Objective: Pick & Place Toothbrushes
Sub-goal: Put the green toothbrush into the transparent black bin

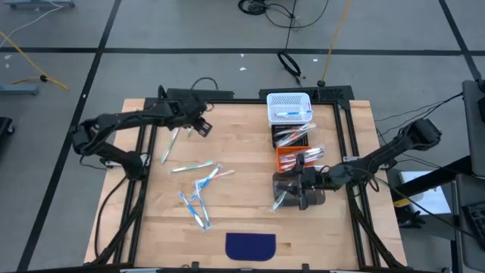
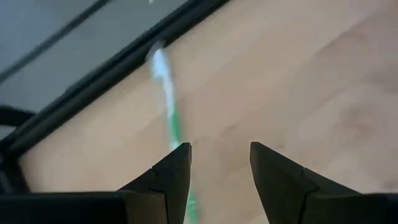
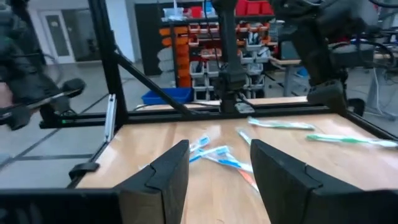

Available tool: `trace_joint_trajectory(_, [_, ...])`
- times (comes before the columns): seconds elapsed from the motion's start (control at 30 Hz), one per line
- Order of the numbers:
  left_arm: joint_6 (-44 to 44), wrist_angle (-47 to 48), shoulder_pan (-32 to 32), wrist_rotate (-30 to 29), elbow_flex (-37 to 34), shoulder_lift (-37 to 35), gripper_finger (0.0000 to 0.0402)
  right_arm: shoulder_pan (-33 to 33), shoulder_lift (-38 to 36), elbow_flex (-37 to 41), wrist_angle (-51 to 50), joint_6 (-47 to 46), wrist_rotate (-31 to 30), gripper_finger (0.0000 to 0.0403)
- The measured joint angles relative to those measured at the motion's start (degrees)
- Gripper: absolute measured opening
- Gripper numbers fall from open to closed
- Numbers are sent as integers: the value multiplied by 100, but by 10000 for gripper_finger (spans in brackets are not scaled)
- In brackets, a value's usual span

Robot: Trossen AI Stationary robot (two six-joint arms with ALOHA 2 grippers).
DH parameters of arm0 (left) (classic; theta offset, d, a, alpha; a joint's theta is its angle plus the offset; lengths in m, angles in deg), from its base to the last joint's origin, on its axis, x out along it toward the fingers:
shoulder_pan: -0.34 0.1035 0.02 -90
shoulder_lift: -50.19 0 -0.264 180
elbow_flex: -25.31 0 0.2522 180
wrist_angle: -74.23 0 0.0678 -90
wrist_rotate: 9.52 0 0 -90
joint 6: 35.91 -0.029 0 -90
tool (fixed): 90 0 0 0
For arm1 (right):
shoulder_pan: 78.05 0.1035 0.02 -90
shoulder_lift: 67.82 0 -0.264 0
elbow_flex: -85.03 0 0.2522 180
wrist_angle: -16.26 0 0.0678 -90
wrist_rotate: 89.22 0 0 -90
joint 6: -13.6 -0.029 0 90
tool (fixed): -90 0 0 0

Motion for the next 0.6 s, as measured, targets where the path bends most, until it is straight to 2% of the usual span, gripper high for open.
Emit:
trace_joint_trajectory(0.17, [-228, -82, 523, 350, -151, 241, 168, -59, 113, -2, 144, 0, 67, 165])
trace_joint_trajectory(0.33, [-412, -390, 662, 710, -282, 681, 168, -59, 112, -2, 144, 0, 67, 166])
trace_joint_trajectory(0.43, [-447, -473, 700, 642, -283, 906, 168, -59, 110, -2, 159, -1, 69, 165])
trace_joint_trajectory(0.6, [-510, -514, 751, 100, -281, 1066, 168, -59, 110, -4, 157, 0, 69, 162])
